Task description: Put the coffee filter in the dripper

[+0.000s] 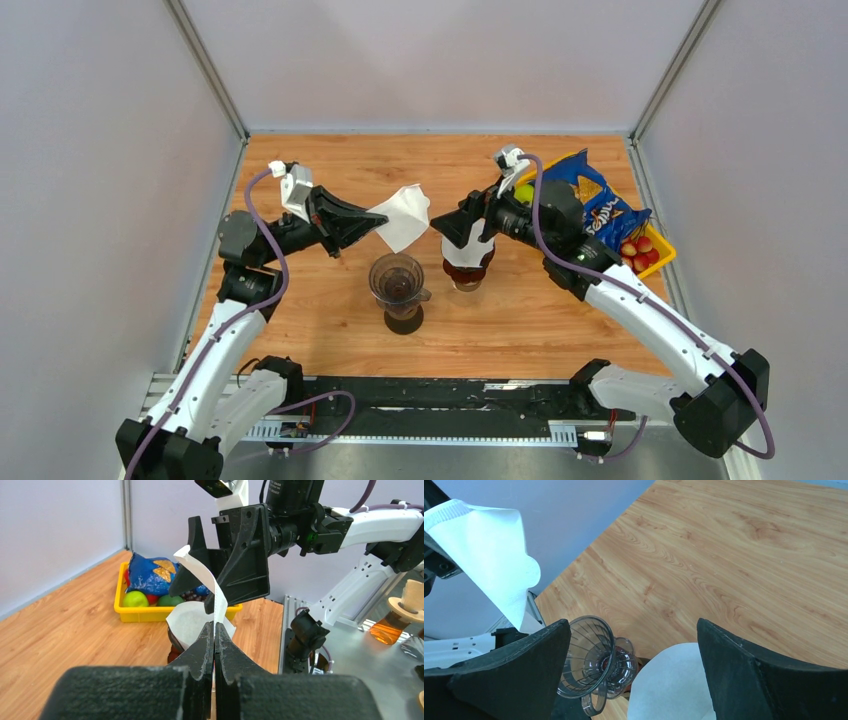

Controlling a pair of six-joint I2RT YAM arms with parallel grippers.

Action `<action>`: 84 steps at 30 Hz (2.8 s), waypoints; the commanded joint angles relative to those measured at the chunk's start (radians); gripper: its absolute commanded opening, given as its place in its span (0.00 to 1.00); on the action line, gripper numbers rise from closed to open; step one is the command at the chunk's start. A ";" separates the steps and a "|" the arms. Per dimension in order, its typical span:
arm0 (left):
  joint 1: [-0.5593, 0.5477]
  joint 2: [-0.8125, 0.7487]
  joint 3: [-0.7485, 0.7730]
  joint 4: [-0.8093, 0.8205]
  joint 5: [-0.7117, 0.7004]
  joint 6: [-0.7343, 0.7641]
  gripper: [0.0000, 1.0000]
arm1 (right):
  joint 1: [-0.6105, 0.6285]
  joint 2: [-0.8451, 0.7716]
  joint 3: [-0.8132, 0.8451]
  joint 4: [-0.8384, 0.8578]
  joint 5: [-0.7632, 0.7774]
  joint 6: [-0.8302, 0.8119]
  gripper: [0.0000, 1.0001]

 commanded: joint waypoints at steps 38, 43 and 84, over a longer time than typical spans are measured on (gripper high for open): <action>-0.004 0.007 -0.014 -0.033 0.017 0.073 0.00 | -0.004 -0.061 0.017 0.092 0.037 -0.052 0.97; -0.004 -0.016 -0.022 -0.012 0.044 0.079 0.00 | -0.004 -0.052 0.024 0.072 0.065 -0.060 0.98; -0.004 0.007 -0.016 -0.008 -0.022 0.048 0.00 | -0.004 -0.007 0.022 0.009 -0.058 -0.021 0.98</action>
